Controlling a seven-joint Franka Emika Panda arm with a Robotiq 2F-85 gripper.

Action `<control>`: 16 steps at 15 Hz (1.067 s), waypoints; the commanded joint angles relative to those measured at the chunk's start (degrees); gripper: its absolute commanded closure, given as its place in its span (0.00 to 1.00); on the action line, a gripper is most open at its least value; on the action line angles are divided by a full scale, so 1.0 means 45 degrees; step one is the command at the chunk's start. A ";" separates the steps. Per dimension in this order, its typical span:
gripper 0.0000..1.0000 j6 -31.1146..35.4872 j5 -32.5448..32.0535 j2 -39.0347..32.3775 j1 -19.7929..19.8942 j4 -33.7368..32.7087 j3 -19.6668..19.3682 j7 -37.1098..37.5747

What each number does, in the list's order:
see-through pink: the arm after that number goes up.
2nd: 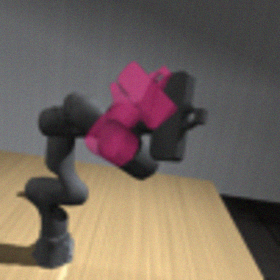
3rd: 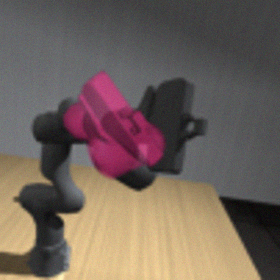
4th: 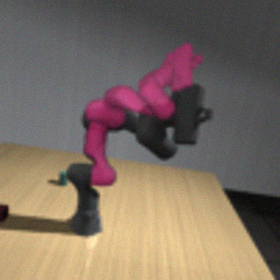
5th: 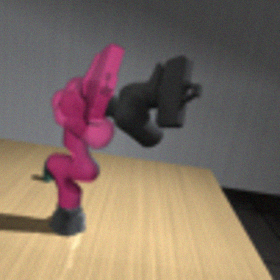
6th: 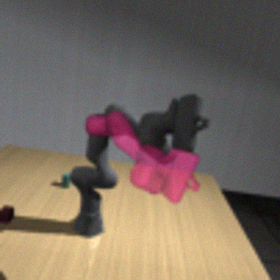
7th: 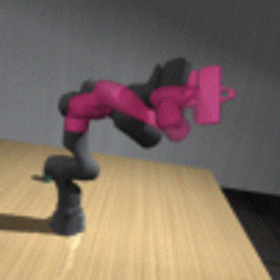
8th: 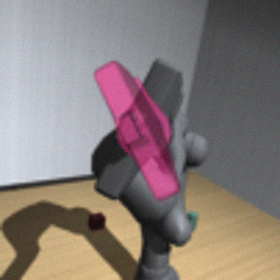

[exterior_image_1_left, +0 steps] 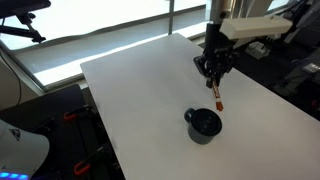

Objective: Put the red marker on the table.

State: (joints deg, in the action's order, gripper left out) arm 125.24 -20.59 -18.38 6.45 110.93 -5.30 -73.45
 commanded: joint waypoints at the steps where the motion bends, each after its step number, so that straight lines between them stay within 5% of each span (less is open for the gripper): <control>1: 0.96 -0.0175 -0.0929 -0.0077 -0.0577 -0.0992 0.0436 0.0086; 10: 0.96 0.0667 -0.0859 -0.2780 -0.1272 -0.3505 0.2022 -0.2831; 16: 0.96 0.0034 -0.0607 -0.5372 -0.1264 -0.5251 0.2211 -0.4947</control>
State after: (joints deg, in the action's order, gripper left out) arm 127.83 -25.11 -37.22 0.48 92.96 4.24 -90.26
